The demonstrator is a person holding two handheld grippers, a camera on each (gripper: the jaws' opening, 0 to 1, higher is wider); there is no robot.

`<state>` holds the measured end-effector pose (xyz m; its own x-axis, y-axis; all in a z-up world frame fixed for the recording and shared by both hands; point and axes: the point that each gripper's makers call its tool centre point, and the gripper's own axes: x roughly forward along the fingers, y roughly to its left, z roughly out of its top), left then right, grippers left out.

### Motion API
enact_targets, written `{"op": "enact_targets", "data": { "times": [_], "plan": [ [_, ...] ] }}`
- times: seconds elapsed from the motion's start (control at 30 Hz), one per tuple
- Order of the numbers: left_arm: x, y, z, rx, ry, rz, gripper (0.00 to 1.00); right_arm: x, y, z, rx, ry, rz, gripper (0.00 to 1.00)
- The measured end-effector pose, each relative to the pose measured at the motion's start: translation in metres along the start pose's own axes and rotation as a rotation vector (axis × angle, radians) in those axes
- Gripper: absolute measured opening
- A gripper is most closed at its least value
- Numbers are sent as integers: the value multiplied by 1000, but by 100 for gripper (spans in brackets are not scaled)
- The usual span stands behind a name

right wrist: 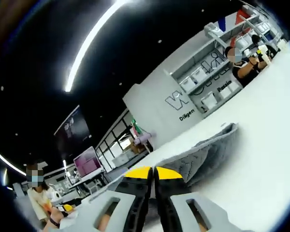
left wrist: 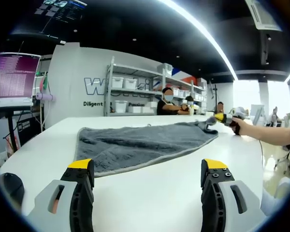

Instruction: Fold the towel on the table until its edges align and the towel forms a compact rectangular stack.

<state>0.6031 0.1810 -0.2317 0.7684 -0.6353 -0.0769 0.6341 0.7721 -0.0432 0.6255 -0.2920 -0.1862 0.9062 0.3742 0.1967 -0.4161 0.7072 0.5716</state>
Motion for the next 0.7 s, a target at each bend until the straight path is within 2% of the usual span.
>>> {"op": "enact_targets", "data": {
  "times": [0.13, 0.27, 0.37, 0.7],
  "plan": [
    [0, 0, 0, 0, 0, 1, 89, 7, 7, 0, 55, -32, 39, 0],
    [0, 0, 0, -1, 0, 1, 89, 16, 10, -6, 49, -24, 34, 0],
    [-1, -1, -1, 0, 0, 0, 89, 21, 26, -13, 73, -29, 79, 0],
    [0, -1, -1, -1, 1, 1, 89, 45, 53, -31, 109, -28, 154, 0]
  ]
}}
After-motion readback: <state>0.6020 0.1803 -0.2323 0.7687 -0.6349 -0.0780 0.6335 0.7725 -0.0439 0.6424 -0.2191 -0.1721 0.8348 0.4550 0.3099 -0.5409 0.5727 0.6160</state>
